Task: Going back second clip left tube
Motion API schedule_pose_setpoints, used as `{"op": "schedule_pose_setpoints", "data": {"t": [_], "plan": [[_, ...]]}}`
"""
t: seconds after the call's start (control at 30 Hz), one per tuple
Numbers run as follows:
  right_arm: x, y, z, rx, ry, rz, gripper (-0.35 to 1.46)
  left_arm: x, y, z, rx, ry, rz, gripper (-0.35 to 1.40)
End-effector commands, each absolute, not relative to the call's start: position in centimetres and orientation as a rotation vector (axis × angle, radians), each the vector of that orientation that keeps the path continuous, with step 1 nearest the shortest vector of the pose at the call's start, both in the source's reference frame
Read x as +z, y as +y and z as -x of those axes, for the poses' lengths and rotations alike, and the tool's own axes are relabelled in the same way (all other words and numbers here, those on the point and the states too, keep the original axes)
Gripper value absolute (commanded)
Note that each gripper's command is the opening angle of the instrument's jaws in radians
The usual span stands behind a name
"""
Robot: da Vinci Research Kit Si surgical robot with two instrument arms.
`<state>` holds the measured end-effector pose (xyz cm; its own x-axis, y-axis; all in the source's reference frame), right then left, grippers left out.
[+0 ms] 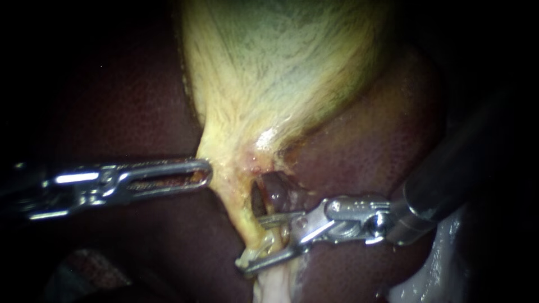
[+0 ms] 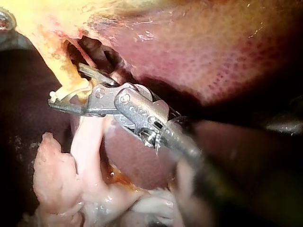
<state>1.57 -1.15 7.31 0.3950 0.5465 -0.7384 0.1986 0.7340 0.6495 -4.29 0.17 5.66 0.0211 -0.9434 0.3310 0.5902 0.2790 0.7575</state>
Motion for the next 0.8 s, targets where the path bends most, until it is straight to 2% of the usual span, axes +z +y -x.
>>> {"op": "schedule_pose_setpoints", "data": {"t": [0.03,0.33,0.53,0.8], "plan": [[7.31,-1.16,-1.57,0.249,1.172,-0.748,0.6,5.66,0.17,4.28,-1.26,-0.935,-0.475,-0.35],[7.34,-1.2,-1.63,0.212,1.184,-0.711,0.6,5.66,0.17,4.29,-1.26,-0.935,-0.474,-0.35],[7.53,-1.35,-1.98,0.179,1.182,-0.725,0.6,5.67,0.16,4.3,-1.261,-0.935,-0.473,-0.35],[7.75,-1.54,-2.12,0.136,1.184,-0.718,0.6,5.65,0.16,4.34,-1.263,-0.935,-0.472,-0.35]]}}
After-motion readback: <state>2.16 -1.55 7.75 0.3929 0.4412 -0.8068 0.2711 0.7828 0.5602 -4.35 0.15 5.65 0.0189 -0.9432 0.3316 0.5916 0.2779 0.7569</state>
